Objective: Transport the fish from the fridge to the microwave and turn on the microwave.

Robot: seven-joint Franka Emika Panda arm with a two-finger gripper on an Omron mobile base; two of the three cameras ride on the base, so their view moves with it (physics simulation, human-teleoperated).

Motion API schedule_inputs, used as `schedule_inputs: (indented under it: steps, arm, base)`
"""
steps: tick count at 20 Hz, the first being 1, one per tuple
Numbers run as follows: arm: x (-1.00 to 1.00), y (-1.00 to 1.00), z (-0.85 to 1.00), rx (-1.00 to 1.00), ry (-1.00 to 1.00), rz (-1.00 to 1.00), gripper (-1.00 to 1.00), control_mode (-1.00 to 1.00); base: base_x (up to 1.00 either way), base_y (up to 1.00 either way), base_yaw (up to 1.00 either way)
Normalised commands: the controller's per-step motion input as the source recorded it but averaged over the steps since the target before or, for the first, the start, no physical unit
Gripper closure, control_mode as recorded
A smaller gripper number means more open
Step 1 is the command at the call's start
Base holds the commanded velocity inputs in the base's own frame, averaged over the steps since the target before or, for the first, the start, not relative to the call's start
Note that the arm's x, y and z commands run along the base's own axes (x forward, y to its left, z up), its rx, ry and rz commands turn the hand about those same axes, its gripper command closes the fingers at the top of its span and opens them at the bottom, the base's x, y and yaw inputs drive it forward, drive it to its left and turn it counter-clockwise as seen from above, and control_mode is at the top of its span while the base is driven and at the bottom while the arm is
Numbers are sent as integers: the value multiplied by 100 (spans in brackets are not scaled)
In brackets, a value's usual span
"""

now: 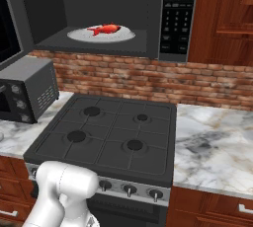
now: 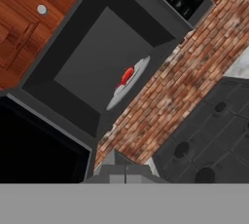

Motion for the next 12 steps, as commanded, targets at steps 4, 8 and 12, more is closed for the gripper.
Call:
schedule_inputs:
  steps: [4, 8, 12]
  arm:
    - [-15, 10, 0, 0, 0, 0, 100, -100]
    - [-7, 14, 0, 0, 0, 0, 100, -100]
    - [-1, 19, 0, 0, 0, -1, 100, -100]
  base:
    - [0, 0, 0]
    - [0, 0, 0]
    - [0, 0, 0]
